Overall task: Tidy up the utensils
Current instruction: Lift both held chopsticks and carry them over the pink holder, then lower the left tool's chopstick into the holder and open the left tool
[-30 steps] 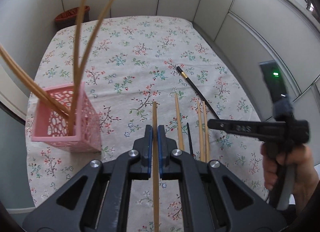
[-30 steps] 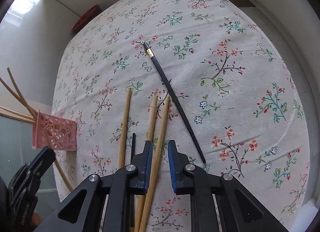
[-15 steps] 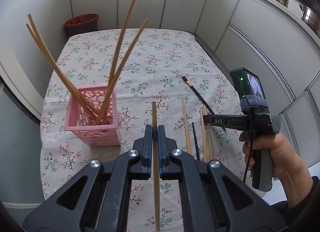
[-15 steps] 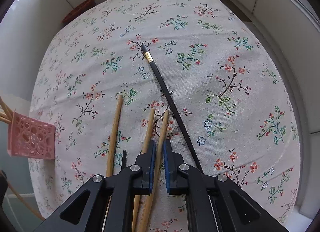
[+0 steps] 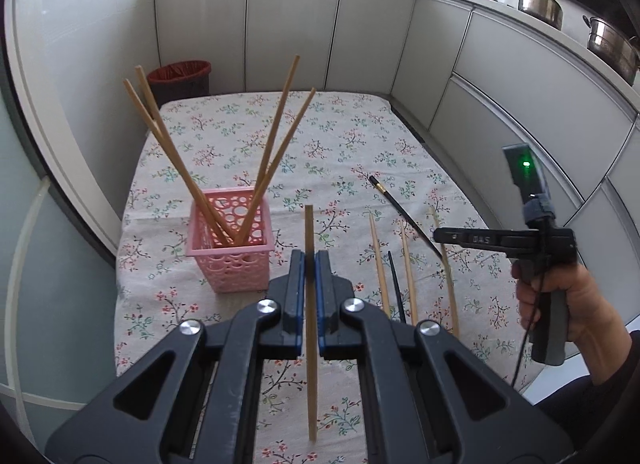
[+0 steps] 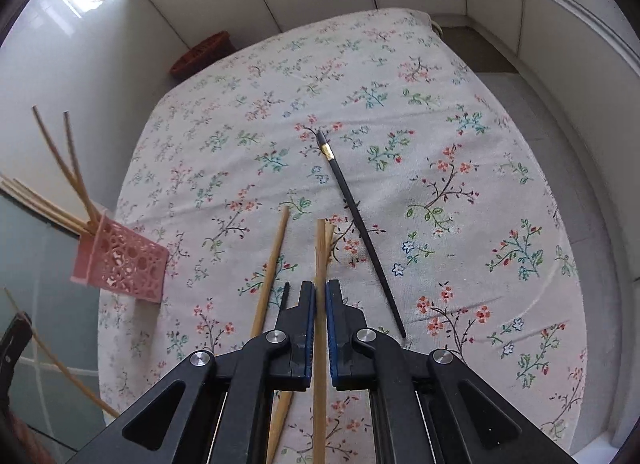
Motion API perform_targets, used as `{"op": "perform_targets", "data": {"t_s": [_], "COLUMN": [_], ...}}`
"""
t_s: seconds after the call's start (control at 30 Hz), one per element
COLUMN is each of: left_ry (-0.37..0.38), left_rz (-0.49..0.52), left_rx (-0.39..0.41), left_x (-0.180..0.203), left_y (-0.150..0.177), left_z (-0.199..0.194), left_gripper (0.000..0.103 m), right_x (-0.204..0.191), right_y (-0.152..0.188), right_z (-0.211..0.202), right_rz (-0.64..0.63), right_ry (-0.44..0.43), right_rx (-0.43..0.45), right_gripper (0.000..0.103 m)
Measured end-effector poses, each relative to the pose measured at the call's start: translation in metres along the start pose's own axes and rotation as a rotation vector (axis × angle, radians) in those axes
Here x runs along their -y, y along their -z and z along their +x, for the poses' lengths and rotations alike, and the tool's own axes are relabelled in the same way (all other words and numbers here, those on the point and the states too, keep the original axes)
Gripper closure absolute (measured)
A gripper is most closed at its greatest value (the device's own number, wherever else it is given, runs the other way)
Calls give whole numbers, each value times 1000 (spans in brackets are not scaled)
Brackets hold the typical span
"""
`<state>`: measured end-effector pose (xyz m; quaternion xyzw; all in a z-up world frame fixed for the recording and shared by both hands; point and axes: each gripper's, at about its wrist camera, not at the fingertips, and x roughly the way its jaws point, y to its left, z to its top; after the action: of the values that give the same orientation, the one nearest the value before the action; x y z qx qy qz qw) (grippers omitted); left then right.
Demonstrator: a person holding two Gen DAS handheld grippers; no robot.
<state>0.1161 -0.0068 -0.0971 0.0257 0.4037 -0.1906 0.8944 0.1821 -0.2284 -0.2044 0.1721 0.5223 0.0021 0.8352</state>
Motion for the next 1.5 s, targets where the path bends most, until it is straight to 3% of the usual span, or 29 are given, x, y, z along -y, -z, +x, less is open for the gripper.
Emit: {"op": "perform_targets", "data": {"t_s": [0.23,0.43,0.63,0.8,0.97,1.13,1.5], "left_ry": [1,10,6,-18,-63,-77,-122], "left_rz": [-7,1,-3,-39,-80,-134,-170], "left_rx": [75,171,291,427,580,659,657], "left_x": [-6,-2,-7,-20,-33,-46,-64], "left_y": [2,-2,-8,-14,-18,-25,-37], "left_z": [-27,-51,-76,-96,-111,-107,-74], "left_gripper": [97,97,97,97,97,98,98], "right_x": [-17,-42,-57,-64,-72,-78,-95], "right_y": [26,35,39,34,29,23,16], "right_z": [-62,-115,-157,-174,-190,-189,-178], "right_rz": [-108,-210,-247,-247,-232,-218,-218], "right_ry": [-68,-129,-170,-186,-237,-272,-299], "right_rx": [108,263,419,494,541,551,541], "right_gripper": [97,97,97,97,97,97,97]}}
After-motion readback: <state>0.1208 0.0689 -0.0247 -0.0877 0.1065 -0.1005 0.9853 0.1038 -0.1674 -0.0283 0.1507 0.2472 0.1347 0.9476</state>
